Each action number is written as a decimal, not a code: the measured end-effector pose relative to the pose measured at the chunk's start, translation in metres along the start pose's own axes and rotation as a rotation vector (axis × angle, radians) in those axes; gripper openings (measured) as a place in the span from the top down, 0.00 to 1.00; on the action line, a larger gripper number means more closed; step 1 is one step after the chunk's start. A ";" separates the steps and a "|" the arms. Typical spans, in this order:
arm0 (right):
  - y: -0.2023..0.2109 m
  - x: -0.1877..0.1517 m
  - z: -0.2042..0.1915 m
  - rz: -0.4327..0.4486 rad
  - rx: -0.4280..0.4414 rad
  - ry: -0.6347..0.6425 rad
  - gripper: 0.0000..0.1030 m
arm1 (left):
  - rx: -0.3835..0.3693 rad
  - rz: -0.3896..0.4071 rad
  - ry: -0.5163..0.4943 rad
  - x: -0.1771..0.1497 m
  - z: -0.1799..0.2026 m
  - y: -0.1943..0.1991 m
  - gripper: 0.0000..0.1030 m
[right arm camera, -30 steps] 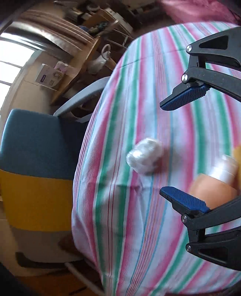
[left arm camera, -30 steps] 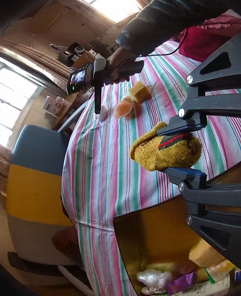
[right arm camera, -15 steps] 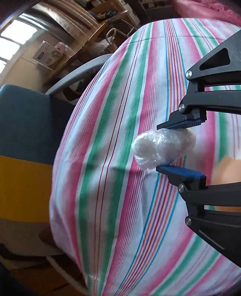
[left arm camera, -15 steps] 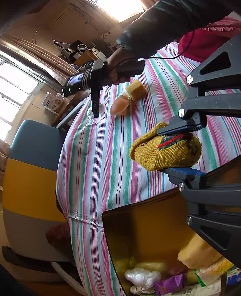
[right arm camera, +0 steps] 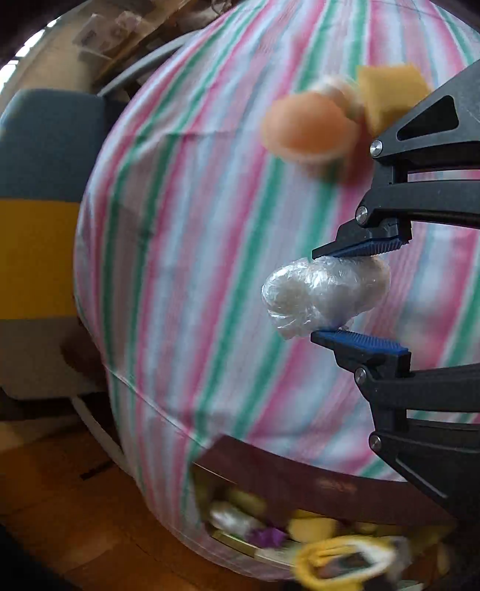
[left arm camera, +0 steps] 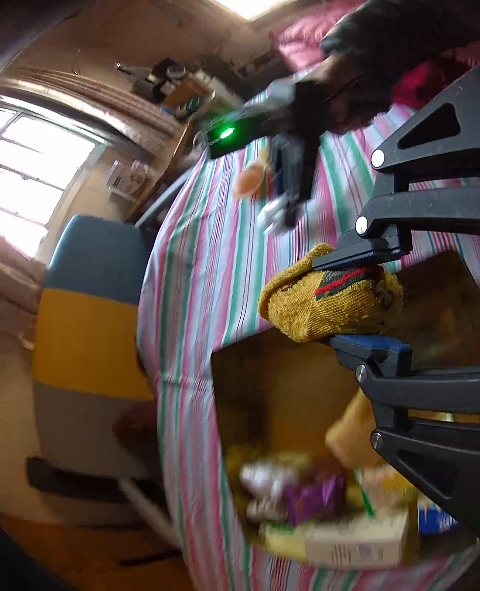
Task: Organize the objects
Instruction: 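Carry the yellow plush into the gold tray and open left gripper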
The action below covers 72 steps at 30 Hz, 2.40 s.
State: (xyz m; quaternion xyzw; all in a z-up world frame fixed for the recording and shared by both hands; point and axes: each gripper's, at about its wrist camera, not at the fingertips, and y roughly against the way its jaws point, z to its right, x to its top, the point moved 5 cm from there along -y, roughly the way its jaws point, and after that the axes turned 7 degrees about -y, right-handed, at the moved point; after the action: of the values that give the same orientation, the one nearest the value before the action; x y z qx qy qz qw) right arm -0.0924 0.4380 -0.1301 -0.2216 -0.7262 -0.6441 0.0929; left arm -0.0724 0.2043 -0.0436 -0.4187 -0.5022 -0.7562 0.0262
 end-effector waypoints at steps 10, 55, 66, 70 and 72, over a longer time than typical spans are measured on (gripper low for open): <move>-0.002 -0.056 -0.007 0.058 -0.064 0.004 0.69 | 0.181 0.046 -0.017 -0.022 -0.025 0.031 0.71; -0.005 -0.048 -0.010 0.076 -0.082 0.033 0.72 | 0.130 -0.096 0.216 0.026 -0.128 -0.074 0.66; -0.006 -0.045 -0.009 0.076 -0.072 0.021 0.71 | 0.195 -0.123 0.231 0.019 -0.142 -0.075 0.52; -0.006 -0.044 -0.008 0.077 -0.064 0.001 0.71 | 0.244 -0.070 0.170 0.020 -0.131 -0.050 0.51; -0.006 -0.044 -0.007 0.078 -0.062 -0.002 0.71 | 0.267 -0.036 0.141 0.016 -0.123 -0.032 0.51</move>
State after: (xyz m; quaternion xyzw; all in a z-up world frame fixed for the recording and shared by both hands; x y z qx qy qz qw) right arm -0.0571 0.4216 -0.1526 -0.2531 -0.6968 -0.6620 0.1102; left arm -0.1723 0.1303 -0.0743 -0.3482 -0.6027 -0.7105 0.1036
